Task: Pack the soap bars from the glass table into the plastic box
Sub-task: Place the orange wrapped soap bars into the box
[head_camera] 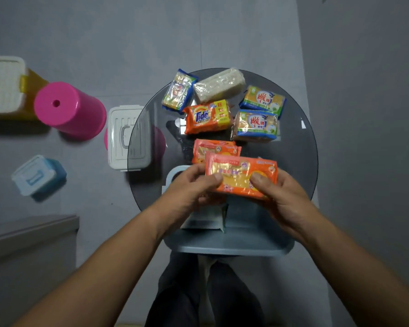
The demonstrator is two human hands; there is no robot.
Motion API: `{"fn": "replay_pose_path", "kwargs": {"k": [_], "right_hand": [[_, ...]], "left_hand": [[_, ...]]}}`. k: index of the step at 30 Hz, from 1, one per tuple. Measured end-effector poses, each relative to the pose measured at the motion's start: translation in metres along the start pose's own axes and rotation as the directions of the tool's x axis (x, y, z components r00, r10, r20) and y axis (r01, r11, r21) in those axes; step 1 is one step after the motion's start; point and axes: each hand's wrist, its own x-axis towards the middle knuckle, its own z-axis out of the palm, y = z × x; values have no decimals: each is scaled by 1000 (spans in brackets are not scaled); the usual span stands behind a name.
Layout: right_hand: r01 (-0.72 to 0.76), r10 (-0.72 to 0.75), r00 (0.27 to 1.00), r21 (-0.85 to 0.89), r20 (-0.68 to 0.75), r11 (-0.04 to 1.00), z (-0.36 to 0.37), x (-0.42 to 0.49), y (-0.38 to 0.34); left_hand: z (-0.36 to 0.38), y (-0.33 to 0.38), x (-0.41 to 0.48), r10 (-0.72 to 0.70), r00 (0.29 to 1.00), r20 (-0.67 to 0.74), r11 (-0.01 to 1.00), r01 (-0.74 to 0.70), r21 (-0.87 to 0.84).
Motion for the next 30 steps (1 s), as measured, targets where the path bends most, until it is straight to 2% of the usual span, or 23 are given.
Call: {"fn": "replay_pose_path", "kwargs": {"k": [2, 6, 9, 12, 17, 21, 24, 30], "right_hand": [[-42, 41, 999, -38, -25, 998, -7, -13, 14], [-123, 89, 985, -240, -149, 963, -16, -23, 36], [-160, 73, 964, -338, -256, 928, -19, -16, 50], [-144, -2, 942, -408, -336, 901, -14, -3, 62], [-199, 17, 877, -329, -481, 923, -13, 19, 77], [-211, 6, 851, -330, -526, 920, -16, 19, 91], [-200, -7, 825, -303, -565, 932, -14, 21, 95], [-123, -34, 775, -204, -631, 971, -7, 32, 94]], "left_hand": [[2, -19, -8, -36, 999, -16, 999, 36, 27], [7, -46, -4, -118, 993, -17, 985, 119, 121], [14, -60, 13, -144, 989, -19, 975, 145, 170], [17, -70, 32, -132, 989, -63, 968, 142, 209], [19, -75, 46, -78, 990, -119, 941, 112, 320], [25, -76, 51, 2, 986, -165, 890, 74, 450], [29, -75, 58, -1, 979, -204, 850, 108, 516], [33, -80, 62, 42, 959, -281, 872, 102, 478]]}}
